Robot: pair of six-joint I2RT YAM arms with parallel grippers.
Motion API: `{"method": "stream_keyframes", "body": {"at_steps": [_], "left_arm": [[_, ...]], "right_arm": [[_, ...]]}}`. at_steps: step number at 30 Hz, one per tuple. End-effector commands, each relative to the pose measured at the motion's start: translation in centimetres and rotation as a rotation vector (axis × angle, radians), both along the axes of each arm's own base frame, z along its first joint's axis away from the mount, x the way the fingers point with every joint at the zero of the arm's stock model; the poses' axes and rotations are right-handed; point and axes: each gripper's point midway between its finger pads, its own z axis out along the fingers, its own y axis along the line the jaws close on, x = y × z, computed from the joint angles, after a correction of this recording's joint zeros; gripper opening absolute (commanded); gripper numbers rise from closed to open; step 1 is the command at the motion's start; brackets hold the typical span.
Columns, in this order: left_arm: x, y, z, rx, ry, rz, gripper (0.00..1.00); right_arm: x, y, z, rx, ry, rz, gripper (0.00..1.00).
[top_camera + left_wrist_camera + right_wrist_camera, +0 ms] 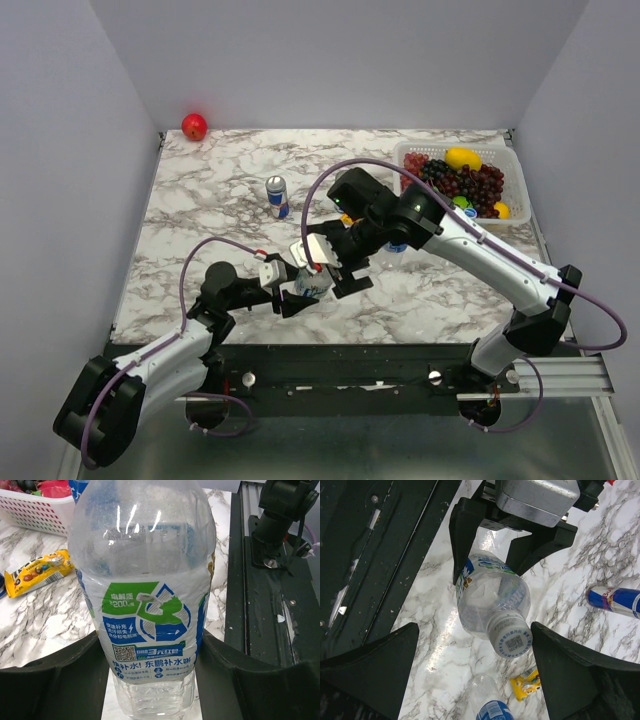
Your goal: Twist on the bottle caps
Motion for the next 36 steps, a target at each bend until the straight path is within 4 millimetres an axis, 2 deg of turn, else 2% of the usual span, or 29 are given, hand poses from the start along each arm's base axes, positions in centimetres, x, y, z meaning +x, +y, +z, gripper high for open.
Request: {"method": "stream_keyframes", "body": {"at_steps": [1, 6, 11, 18, 20, 21, 22, 24, 25, 26, 27, 28, 30, 31, 32, 34, 35, 36], "left_arm": [[1.2, -0.1, 1.9, -0.041, -0.057, 0.042, 0.00], [1.8, 0.1, 1.9, -0.058, -0.019, 0.072, 0.00], [2.1, 0.3, 2.3, -0.073, -0.029, 0.084, 0.00], [1.6, 0.3, 2.4, -0.067, -0.050, 0.058, 0.00], [1.3, 0.3, 2.2, -0.044, -0.076, 0.038, 0.00], [1.3, 0.2, 2.4, -0.032, -0.100, 0.024, 0.00], [0.5, 0.2, 1.5, 0.005, -0.070, -0.018, 0.00], [0.8, 0.3, 1.8, 0.063, -0.170, -0.038, 0.00], [0.2, 0.5, 0.9, 0.103, -0.141, -0.062, 0.00], [0.2, 0.6, 0.7, 0.137, -0.206, -0.082, 0.00], [0.3, 0.5, 1.5, 0.151, -0.229, -0.098, 0.00], [-0.3, 0.8, 0.2, 0.199, -0.177, -0.121, 0.00], [-0.3, 0.8, 1.1, 0.218, -0.202, -0.148, 0.00], [-0.6, 0.9, 0.6, 0.239, -0.162, -0.163, 0.00], [-0.6, 0.9, 0.7, 0.242, -0.165, -0.172, 0.00], [-0.5, 0.8, 1.0, 0.249, -0.159, -0.175, 0.00], [-0.5, 0.8, 1.2, 0.249, -0.158, -0.173, 0.00], [-0.2, 0.8, 1.5, 0.250, -0.164, -0.167, 0.00]], "right_arm": [[-1.1, -1.9, -0.9, -0.063, 0.034, -0.034, 0.99], [-0.9, -3.0, -1.4, -0.103, 0.021, -0.083, 0.99], [-0.3, -4.1, -2.9, -0.164, 0.026, -0.162, 0.99], [0.6, -5.3, -4.7, -0.251, 0.031, -0.289, 1.00], [1.7, -5.3, -4.4, -0.243, 0.018, -0.347, 1.00], [2.7, -4.9, -3.1, -0.203, -0.001, -0.369, 0.99], [3.6, -4.8, -2.1, -0.176, -0.006, -0.394, 1.00], [6.0, -5.2, -0.2, -0.118, 0.008, -0.454, 0.99], [6.9, -5.1, 2.0, -0.059, -0.020, -0.447, 0.98], [7.2, -5.2, 3.1, -0.021, -0.010, -0.436, 0.98], [7.0, -5.3, 4.1, 0.004, -0.021, -0.411, 0.98], [6.8, -5.2, 5.0, 0.032, -0.064, -0.345, 0.97], [5.2, -4.5, 6.1, 0.103, -0.064, -0.221, 0.95], [4.4, -4.6, 7.0, 0.145, -0.100, -0.163, 0.95], [3.5, -4.3, 6.2, 0.147, -0.088, -0.112, 0.95], [2.6, -4.3, 6.0, 0.161, -0.148, -0.024, 0.95], [1.9, -4.1, 4.7, 0.142, -0.148, 0.015, 0.94], [1.6, -4.0, 4.5, 0.143, -0.165, 0.047, 0.94]]}}
